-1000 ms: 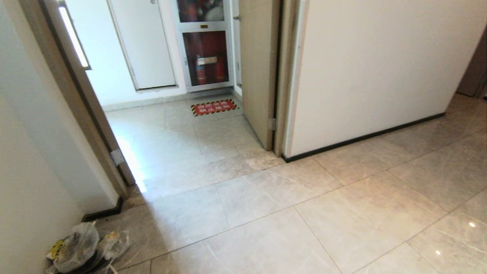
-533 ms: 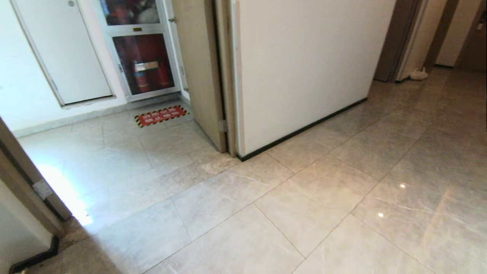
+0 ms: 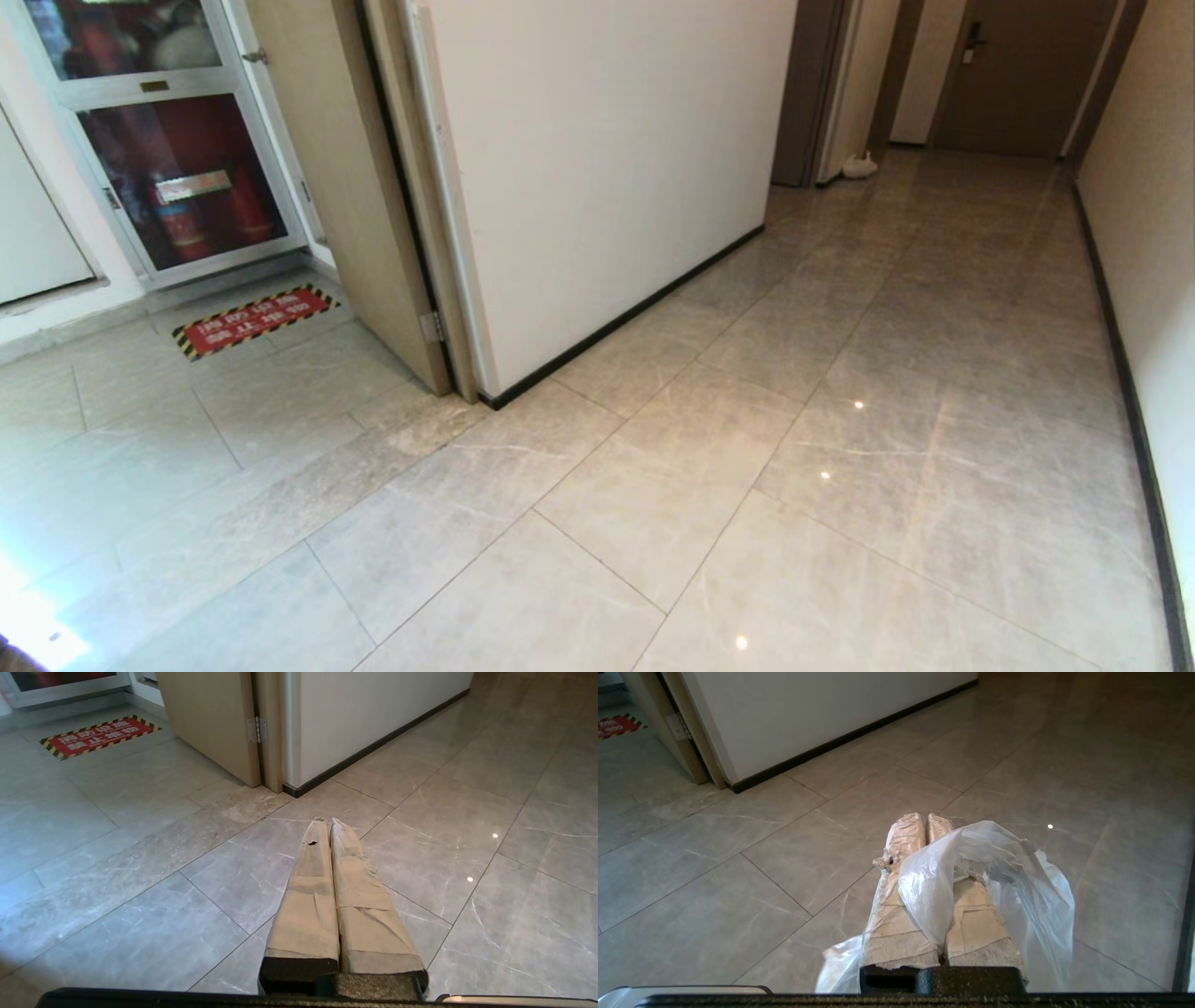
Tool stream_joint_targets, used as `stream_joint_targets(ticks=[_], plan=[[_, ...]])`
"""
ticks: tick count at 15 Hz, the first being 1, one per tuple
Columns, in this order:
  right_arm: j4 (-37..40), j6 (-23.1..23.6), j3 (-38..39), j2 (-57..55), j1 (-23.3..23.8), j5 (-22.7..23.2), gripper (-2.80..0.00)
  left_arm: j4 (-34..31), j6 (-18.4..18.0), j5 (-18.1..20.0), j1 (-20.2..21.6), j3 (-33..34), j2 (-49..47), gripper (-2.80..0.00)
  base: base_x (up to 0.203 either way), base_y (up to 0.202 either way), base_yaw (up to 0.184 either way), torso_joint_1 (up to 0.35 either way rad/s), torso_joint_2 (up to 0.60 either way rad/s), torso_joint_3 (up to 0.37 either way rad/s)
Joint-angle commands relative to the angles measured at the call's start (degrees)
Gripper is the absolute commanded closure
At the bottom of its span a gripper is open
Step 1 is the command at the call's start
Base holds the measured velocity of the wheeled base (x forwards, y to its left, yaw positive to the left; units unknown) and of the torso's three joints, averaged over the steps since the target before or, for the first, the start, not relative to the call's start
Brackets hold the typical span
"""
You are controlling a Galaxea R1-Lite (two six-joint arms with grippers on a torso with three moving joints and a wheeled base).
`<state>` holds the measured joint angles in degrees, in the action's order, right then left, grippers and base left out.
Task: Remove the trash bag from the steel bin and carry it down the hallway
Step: Put the trash bag at the door
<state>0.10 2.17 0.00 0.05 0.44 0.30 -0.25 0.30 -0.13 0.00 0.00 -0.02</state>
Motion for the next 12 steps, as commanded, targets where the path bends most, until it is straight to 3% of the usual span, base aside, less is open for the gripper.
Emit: stream_joint_targets(ticks=[1,6,12], plan=[[-0.01,0.03,0.00,0.04,0.00,0.05,0.00,-0.01,0.12,-0.04,0.00,0.00,0.02,0.00,0.000,0.000,0.000,0.000,0.00,0.000],[-0.01,0.12,0.00,0.04,0.00,0.05,0.00,-0.01,0.13,-0.04,0.00,0.00,0.02,0.00,0.000,0.000,0.000,0.002,0.00,-0.025],[-0.01,0.12,0.00,0.04,0.00,0.05,0.00,-0.01,0.13,-0.04,0.00,0.00,0.02,0.00,0.000,0.000,0.000,0.002,0.00,-0.190]])
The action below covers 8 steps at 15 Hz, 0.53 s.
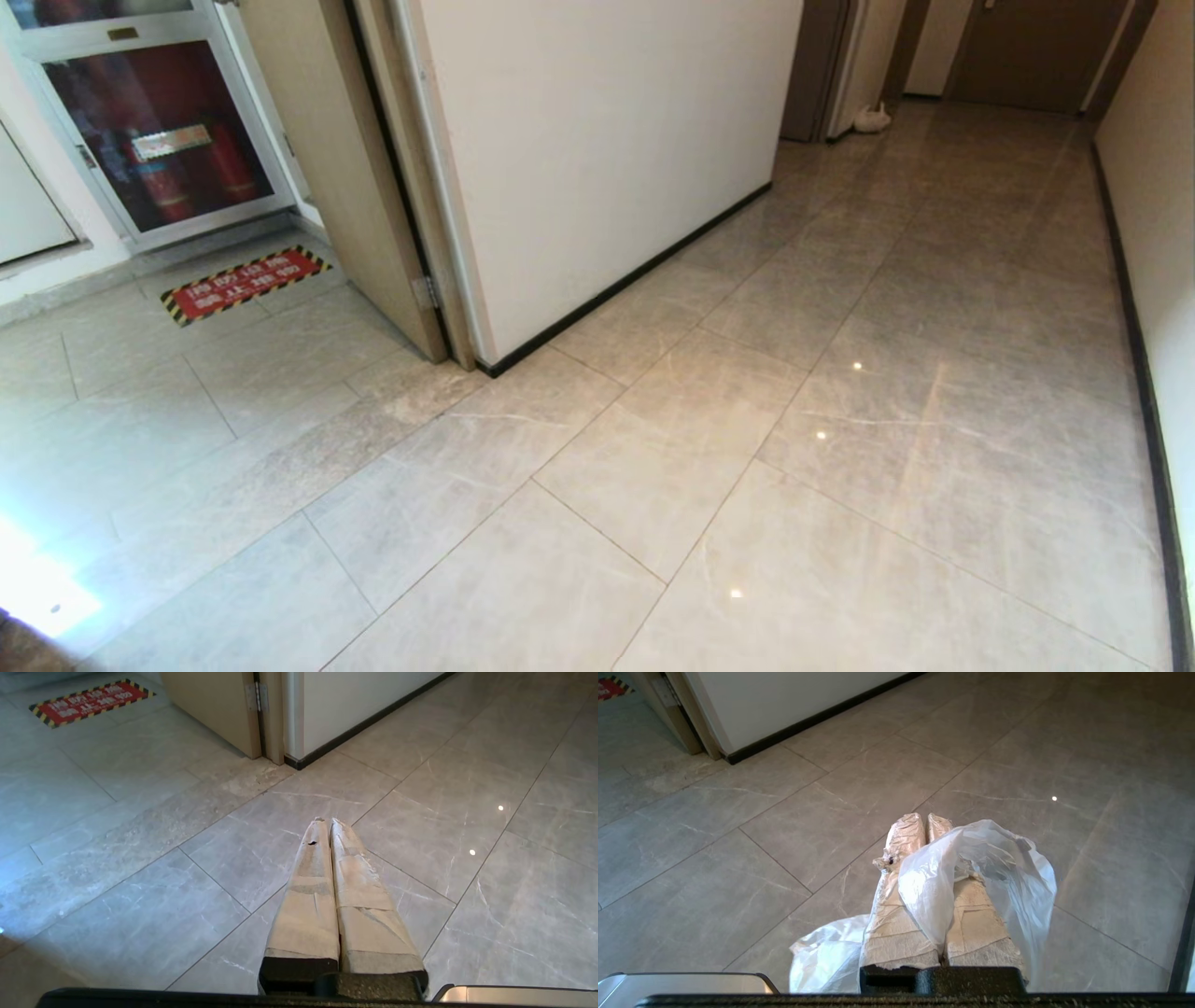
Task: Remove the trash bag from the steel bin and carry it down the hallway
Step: Put the trash bag at the door
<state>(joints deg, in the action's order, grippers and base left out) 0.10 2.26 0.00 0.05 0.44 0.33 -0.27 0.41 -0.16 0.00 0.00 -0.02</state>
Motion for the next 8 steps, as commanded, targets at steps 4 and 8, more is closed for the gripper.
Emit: stream_joint_targets(ticks=[4,8], plan=[[-0.01,0.03,0.00,0.04,0.00,0.02,0.00,0.00,0.02,-0.02,0.00,0.00,0.02,0.00,0.000,0.000,0.000,0.003,0.00,-0.195],[-0.01,-0.06,0.00,-0.05,0.00,0.02,0.00,0.00,0.02,-0.02,0.00,0.00,0.02,0.00,0.000,0.000,0.000,0.004,0.00,-0.198]])
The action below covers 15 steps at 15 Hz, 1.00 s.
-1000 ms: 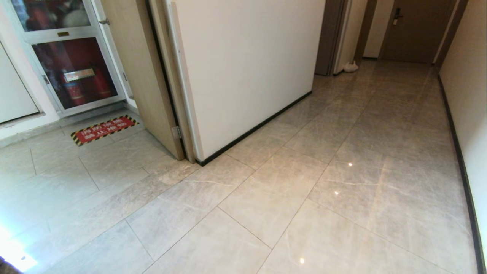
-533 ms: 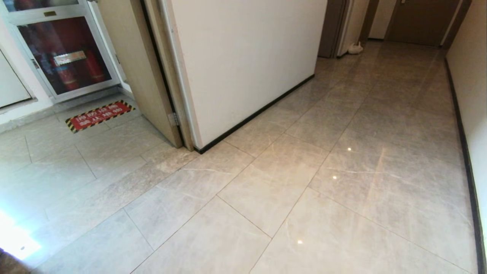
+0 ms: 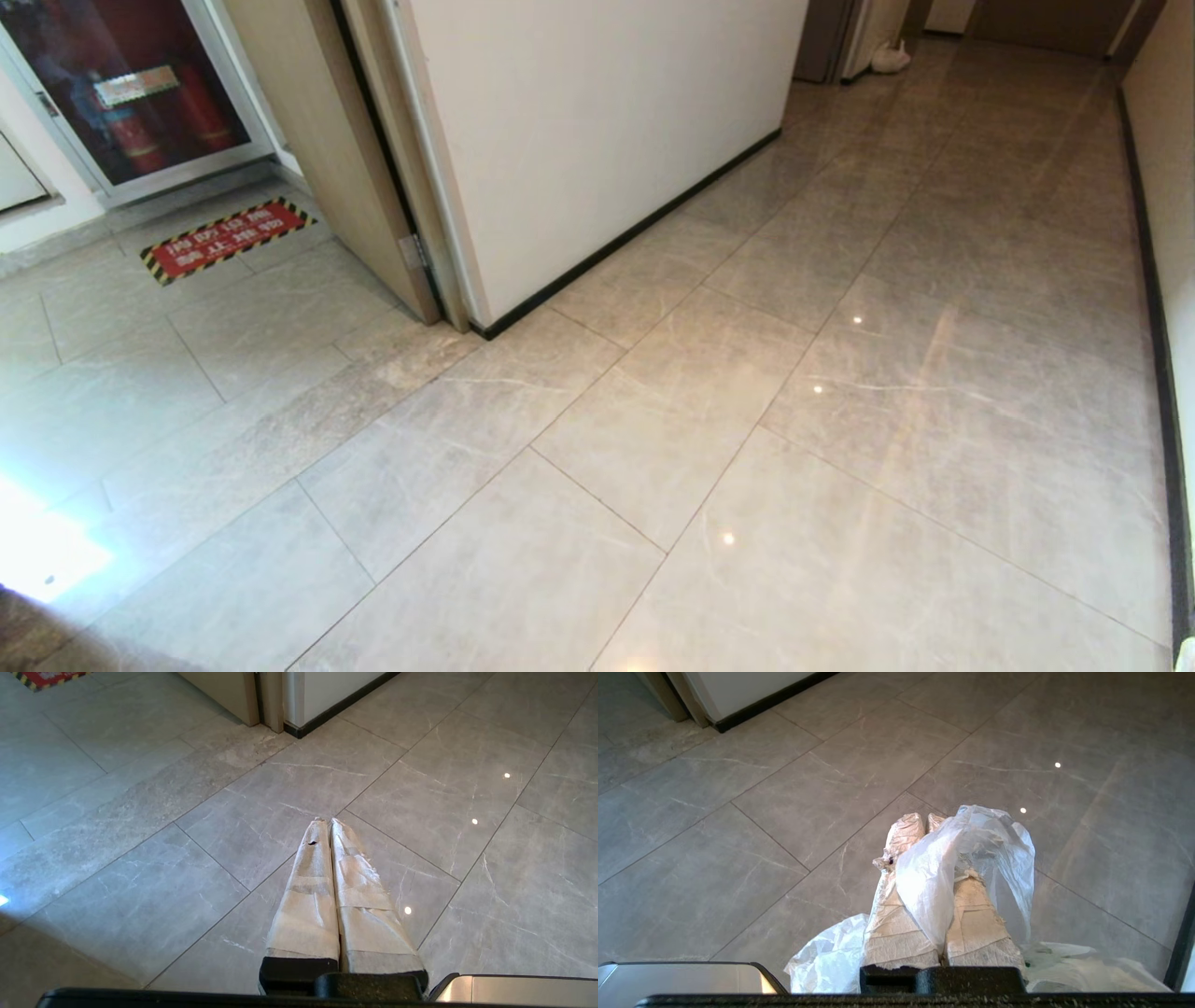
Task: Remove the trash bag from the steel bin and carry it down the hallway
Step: Put the trash bag at the door
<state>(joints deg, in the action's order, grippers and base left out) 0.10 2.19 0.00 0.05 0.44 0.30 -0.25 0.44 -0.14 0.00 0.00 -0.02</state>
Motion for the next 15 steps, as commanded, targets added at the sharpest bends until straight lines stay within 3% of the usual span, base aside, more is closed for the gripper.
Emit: stream_joint_targets(ticks=[1,9,13,15], plan=[[-0.01,0.09,0.00,0.04,0.00,0.05,0.00,-0.01,0.00,-0.03,0.00,0.00,0.02,0.00,0.000,0.000,0.000,-0.001,0.01,-0.196],[-0.19,0.18,0.00,-0.02,0.00,0.13,0.00,-0.01,-0.26,-0.03,0.00,0.00,0.02,0.00,0.000,0.000,0.000,0.002,0.00,-0.187],[0.30,0.47,-0.65,-0.01,0.00,0.17,0.00,-0.01,-0.26,-0.03,0.00,0.00,0.02,0.00,0.000,0.000,0.000,0.000,0.00,-0.023],[2.62,0.55,-5.19,-0.24,0.00,0.92,0.00,-0.01,-0.26,-0.03,0.00,0.00,0.02,0.00,0.000,0.000,0.000,0.000,0.00,0.000]])
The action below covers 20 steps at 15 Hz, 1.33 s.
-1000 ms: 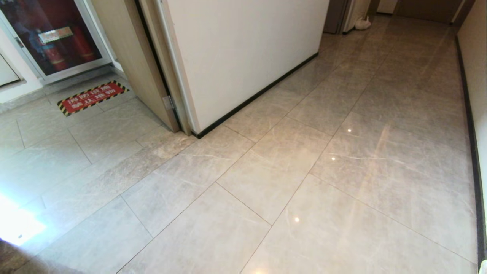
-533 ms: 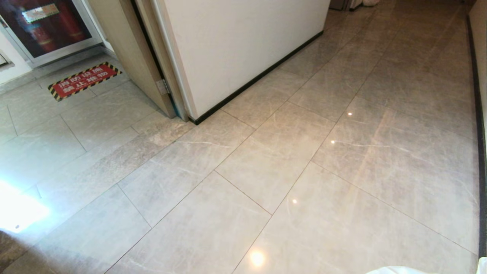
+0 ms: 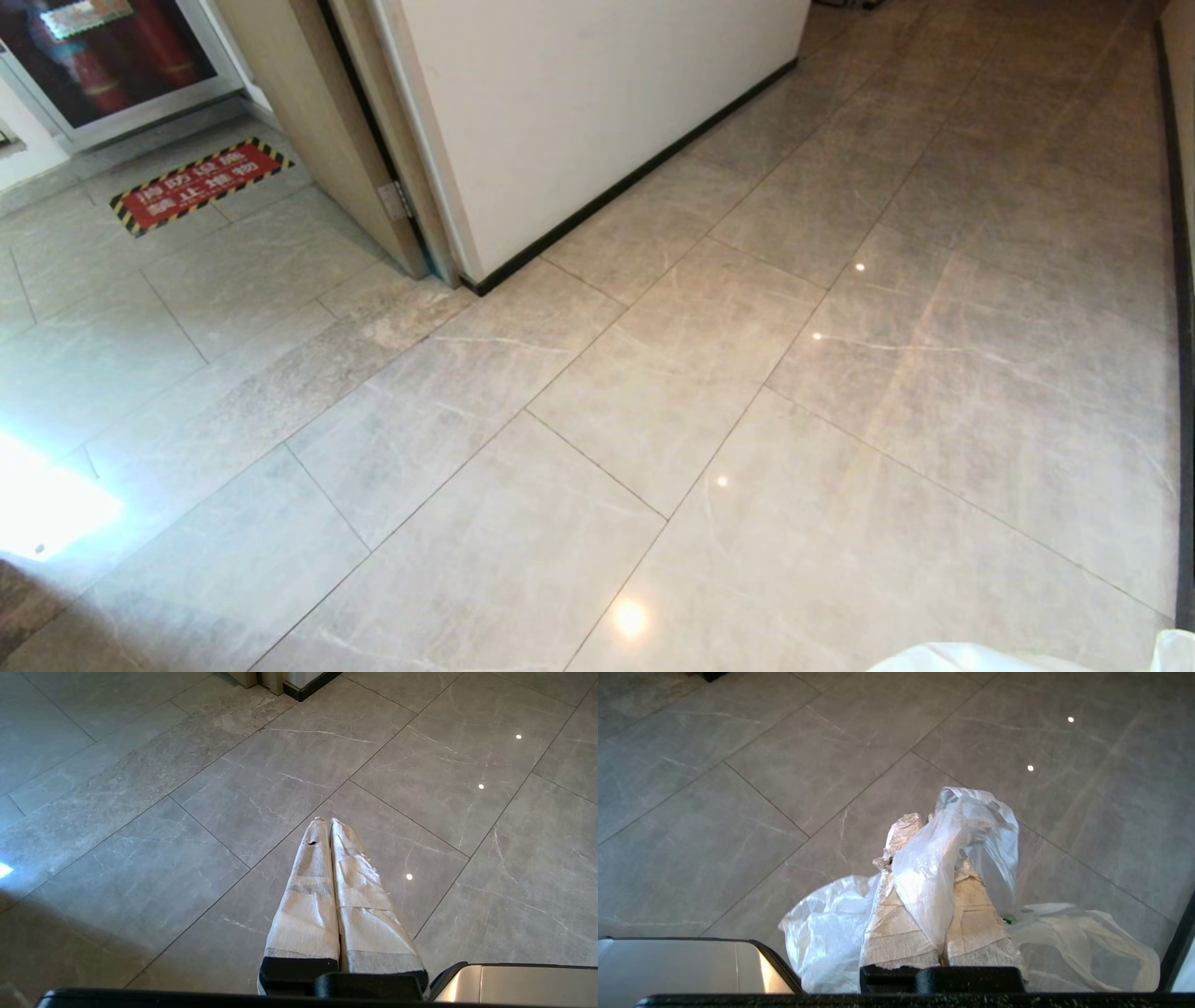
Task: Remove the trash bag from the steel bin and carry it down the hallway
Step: Put the trash bag at the door
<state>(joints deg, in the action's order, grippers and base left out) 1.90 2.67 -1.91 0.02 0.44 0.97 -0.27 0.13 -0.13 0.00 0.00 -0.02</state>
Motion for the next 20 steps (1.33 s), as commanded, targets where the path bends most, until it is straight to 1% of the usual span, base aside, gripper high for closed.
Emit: stream_joint_targets(ticks=[1,4,5,7,9,11,12,15,20], plan=[[4.67,0.11,-6.48,-0.78,0.00,0.58,0.00,0.00,0.04,-0.04,0.00,0.00,0.02,0.00,0.000,0.000,0.000,0.000,0.00,0.000],[22.97,0.47,-17.81,-5.42,0.00,0.85,0.00,0.00,0.04,-0.04,0.00,0.00,0.02,0.00,0.000,0.000,0.000,0.000,0.00,0.000],[26.03,1.36,-19.48,-8.21,0.00,0.82,0.00,0.00,0.04,-0.04,0.00,0.00,0.02,0.00,0.000,0.000,0.000,0.000,0.00,0.000],[27.66,4.44,-20.42,-13.74,-0.97,0.44,0.00,0.00,0.04,-0.04,0.00,0.00,0.02,0.00,0.000,0.000,0.000,0.000,0.00,0.000],[28.02,6.45,-20.59,-20.16,-3.73,-2.59,0.00,0.00,0.04,-0.04,0.00,0.00,0.02,0.00,0.000,0.000,0.000,0.000,0.00,0.000],[27.00,6.90,-20.67,-27.75,-6.82,-7.62,0.00,0.00,0.04,-0.04,0.00,0.00,0.02,0.00,0.000,0.000,0.000,0.000,0.00,0.000],[25.37,6.88,-20.79,-31.70,-7.92,-9.10,0.00,0.00,0.04,-0.04,0.00,0.00,0.02,0.00,0.000,0.000,0.000,0.000,0.00,0.000],[18.16,6.72,-21.02,-42.97,-9.06,-11.22,0.00,0.00,0.04,-0.04,0.00,0.00,0.02,0.00,0.000,0.000,0.000,0.000,0.00,0.000],[12.00,6.61,-23.10,-65.19,-9.30,-12.08,0.00,0.00,0.04,-0.04,0.00,0.00,0.02,0.00,0.000,0.000,0.000,0.000,0.00,0.000]])
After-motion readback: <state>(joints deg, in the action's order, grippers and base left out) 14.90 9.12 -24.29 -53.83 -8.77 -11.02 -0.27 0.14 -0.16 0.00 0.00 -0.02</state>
